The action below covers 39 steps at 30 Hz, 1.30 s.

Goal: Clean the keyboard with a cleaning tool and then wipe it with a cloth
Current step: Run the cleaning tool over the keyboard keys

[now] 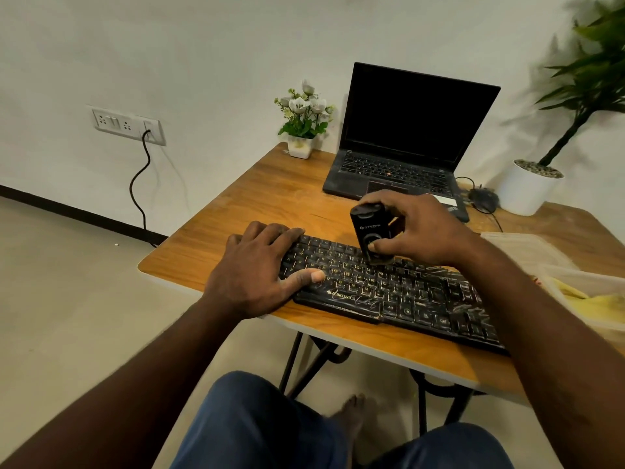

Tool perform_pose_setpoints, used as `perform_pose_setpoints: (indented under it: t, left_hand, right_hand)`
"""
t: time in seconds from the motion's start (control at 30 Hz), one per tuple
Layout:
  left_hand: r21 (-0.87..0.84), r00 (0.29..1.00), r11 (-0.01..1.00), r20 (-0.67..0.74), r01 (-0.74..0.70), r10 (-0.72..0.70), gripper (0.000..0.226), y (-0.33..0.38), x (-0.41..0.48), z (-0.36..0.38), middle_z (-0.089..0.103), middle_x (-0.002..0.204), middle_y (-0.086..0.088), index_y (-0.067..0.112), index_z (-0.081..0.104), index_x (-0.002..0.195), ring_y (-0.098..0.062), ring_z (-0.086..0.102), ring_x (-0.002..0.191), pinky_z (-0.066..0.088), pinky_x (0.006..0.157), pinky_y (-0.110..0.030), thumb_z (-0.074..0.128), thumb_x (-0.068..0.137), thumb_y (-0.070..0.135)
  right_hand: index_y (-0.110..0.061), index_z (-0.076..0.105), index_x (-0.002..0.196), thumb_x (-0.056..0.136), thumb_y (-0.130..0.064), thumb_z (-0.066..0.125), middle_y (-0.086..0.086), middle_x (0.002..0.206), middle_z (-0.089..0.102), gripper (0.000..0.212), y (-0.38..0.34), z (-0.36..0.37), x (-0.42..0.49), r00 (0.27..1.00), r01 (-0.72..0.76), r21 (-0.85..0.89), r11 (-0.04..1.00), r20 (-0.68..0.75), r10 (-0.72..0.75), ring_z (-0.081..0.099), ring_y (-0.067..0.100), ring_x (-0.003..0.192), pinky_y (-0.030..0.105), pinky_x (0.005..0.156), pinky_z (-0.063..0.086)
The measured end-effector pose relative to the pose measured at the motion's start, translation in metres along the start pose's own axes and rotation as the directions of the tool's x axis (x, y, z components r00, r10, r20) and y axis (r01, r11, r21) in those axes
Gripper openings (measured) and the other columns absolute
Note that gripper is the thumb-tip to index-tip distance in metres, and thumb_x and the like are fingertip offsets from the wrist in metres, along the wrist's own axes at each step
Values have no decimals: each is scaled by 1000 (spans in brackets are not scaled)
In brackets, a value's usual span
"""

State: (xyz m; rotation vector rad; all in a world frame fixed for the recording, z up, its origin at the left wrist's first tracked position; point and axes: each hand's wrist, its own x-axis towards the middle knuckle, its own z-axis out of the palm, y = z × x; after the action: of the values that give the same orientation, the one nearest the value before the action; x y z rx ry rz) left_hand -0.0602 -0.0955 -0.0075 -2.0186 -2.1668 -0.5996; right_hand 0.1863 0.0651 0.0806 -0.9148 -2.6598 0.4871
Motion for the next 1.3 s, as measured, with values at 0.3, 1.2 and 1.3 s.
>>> perform_pose_setpoints:
  t: [0.3, 1.2, 1.3]
  left_hand:
    - [5, 1000, 1000, 6, 0, 0, 99, 2, -1, -1, 49, 149, 3, 32, 37, 154, -19, 37, 135, 36, 105, -50, 11, 83, 96]
    - [-80, 999, 997, -42, -4, 0, 54, -3, -1, 5, 52, 145, 5, 30, 41, 151, -16, 37, 132, 35, 101, -47, 26, 103, 48]
    - [-90, 999, 996, -38, 4, -8, 54, -3, -1, 4, 51, 146, 6, 30, 40, 152, -16, 37, 132, 36, 101, -47, 28, 103, 47]
  right_hand:
    - [-46, 51, 138, 80, -24, 87, -4, 122, 67, 71, 4, 2, -2, 994, -4, 46, 999, -108, 9, 66, 8, 102, 30, 84, 58]
    - [-31, 49, 133, 85, -22, 83, -6, 117, 62, 60, -27, 28, -15, 979, -101, 107, 989, -165, 118, 65, 16, 100, 24, 71, 56]
    - [-29, 50, 131, 84, -27, 84, -3, 120, 65, 58, -54, 49, 7, 975, -37, 171, 985, -211, 74, 67, 13, 94, 29, 73, 60]
